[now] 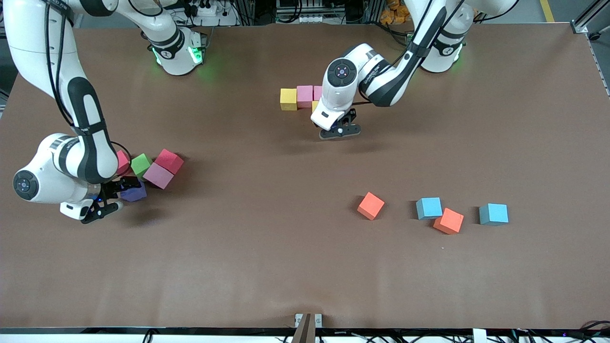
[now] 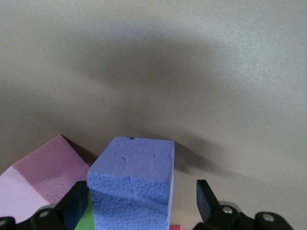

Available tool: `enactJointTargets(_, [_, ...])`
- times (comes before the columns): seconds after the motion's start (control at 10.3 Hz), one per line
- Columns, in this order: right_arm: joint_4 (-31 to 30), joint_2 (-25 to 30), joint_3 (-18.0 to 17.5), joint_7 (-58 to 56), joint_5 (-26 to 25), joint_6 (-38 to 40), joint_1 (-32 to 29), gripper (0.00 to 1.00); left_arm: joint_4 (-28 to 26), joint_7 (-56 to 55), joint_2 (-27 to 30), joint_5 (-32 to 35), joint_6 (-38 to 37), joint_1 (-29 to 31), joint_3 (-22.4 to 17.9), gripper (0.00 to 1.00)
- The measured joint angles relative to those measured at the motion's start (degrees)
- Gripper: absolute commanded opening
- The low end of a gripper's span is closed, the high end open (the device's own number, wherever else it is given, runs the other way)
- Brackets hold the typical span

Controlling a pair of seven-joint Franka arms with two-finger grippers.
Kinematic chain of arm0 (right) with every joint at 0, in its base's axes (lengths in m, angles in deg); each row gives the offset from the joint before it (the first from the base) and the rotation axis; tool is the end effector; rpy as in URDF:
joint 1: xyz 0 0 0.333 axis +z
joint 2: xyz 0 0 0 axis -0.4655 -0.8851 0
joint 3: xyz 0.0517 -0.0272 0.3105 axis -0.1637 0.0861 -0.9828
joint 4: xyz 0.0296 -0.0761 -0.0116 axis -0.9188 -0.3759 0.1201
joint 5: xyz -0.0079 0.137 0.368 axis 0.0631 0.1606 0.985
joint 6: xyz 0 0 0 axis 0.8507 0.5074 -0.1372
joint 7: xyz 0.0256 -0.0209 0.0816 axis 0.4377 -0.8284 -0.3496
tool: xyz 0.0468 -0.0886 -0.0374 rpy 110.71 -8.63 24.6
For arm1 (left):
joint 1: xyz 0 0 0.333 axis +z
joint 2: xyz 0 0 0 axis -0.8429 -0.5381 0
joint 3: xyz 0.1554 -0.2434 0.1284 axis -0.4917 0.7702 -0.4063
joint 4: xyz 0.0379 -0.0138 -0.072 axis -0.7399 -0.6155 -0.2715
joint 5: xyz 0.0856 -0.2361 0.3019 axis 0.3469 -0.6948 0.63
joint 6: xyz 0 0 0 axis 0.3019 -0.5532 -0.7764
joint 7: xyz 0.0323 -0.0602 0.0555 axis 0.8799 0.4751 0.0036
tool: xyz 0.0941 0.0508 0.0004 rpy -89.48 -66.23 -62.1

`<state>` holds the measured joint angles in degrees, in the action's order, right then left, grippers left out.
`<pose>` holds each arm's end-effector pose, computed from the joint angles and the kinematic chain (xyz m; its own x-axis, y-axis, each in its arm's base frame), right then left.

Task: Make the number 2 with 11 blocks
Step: 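Lower the purple block with the left gripper while the right gripper grasps purple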

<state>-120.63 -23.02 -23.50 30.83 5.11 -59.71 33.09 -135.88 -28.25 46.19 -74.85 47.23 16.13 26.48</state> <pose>0.6076 -0.1073 0.2010 0.9025 0.3902 -0.1821 0.3644 -0.9174 -0.1598 0.3670 -0.4449 0.2522 0.9824 0.1433 -0.1197 0.1444 -0.9895 0.0009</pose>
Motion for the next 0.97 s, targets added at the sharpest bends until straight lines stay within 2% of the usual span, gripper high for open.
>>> enactJointTargets(0.1, [-0.42,0.0,-0.01,-0.1,0.0,-0.39,0.0,0.69,-0.01,-0.72,-0.38,-0.01,1.09,-0.81,-0.14,0.07])
enactJointTargets(0.19, [-0.57,0.0,-0.06,-0.15,0.0,-0.39,0.0,0.54,-0.01,-1.11,-0.91,-0.02,2.2,-1.77,-0.2,0.07])
enactJointTargets(0.49, [-0.56,0.21,-0.36,-0.2,0.0,-0.23,0.0,0.25,-0.01,-1.29,-2.07,-0.02,3.85,-3.16,-0.4,0.08])
enactJointTargets(0.97, [3.25,2.91,-0.99,-0.2,0.01,5.26,0.82,0.25,0.0,-1.29,-3.72,-0.02,5.01,-3.78,-0.52,0.09])
